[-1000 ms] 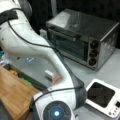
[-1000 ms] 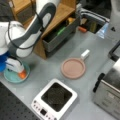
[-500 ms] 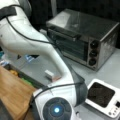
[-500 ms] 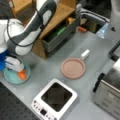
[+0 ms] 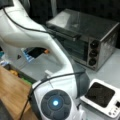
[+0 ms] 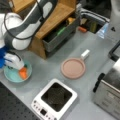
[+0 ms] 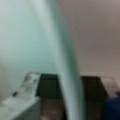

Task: Pick up the pan. Place the pan on the table. Pick up the bowl. Place the bowl on the stove.

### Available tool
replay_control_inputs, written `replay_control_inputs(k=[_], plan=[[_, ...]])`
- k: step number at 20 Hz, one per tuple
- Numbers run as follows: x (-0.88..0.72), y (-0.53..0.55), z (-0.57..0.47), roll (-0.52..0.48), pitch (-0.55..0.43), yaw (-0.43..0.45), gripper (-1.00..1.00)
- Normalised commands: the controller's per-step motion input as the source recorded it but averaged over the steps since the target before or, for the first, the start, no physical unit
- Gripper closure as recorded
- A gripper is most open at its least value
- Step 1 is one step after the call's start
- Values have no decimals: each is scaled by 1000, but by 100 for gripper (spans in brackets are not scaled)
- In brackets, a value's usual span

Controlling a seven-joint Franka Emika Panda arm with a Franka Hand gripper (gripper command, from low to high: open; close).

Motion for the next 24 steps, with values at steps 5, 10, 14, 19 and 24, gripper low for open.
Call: replay_control_inputs(k=[5,10,14,19,24], plan=[[0,423,175,145,-35,-239,100],[-6,660,75,75,-24,-287,100],[-73,641,-20,-18,-35,-244,100],[-148,633,-36,-115,-51,-205,100],[-307,547,-60,-198,-83,-200,100]])
